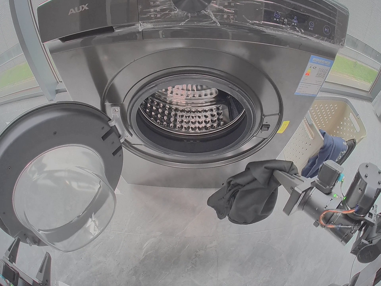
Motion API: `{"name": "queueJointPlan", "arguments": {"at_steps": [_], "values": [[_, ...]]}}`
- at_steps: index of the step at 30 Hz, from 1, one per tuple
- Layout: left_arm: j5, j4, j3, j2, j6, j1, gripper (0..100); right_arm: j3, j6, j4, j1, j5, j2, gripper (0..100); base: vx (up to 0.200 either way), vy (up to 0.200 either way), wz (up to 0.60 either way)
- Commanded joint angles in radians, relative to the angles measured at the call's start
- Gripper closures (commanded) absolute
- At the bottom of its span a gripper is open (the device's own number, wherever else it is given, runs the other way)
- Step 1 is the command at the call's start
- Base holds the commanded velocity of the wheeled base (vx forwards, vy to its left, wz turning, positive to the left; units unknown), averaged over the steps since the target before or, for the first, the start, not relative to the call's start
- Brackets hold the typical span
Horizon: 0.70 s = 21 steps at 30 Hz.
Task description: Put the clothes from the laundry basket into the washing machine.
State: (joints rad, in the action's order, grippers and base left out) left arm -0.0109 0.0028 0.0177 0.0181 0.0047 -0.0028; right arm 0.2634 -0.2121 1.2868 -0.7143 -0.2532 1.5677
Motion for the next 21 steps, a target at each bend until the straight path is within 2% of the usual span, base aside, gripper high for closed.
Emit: {"name": "queueJointPlan", "arguments": {"at_steps": [1,11,15,17,19,21], "values": [[0.000,0.000,-0.016,-0.015,0.003,0.003,0,0.077,-0.001,-0.001,0.038,0.002,0.012,100,0.000,0.000,0.00],[0.002,0.000,-0.016,-0.015,-0.002,0.003,0,0.046,0.036,0.000,0.009,-0.001,0.058,100,0.000,0.000,0.00],[0.005,-0.001,-0.018,-0.017,0.000,0.003,0,0.057,0.027,0.002,-0.017,0.003,0.060,100,0.000,0.000,0.00],[0.015,-0.009,-0.015,-0.017,0.012,0.003,0,0.069,0.014,0.029,-0.057,0.034,0.066,100,0.000,0.000,0.00],[0.052,-0.040,0.077,-0.001,0.000,0.006,0,0.071,-0.003,0.086,-0.079,0.080,0.088,100,0.000,0.000,0.00],[0.117,-0.026,0.180,0.039,-0.003,0.006,0,0.083,-0.003,0.105,-0.074,0.103,0.121,100,0.000,0.000,0.00]]}}
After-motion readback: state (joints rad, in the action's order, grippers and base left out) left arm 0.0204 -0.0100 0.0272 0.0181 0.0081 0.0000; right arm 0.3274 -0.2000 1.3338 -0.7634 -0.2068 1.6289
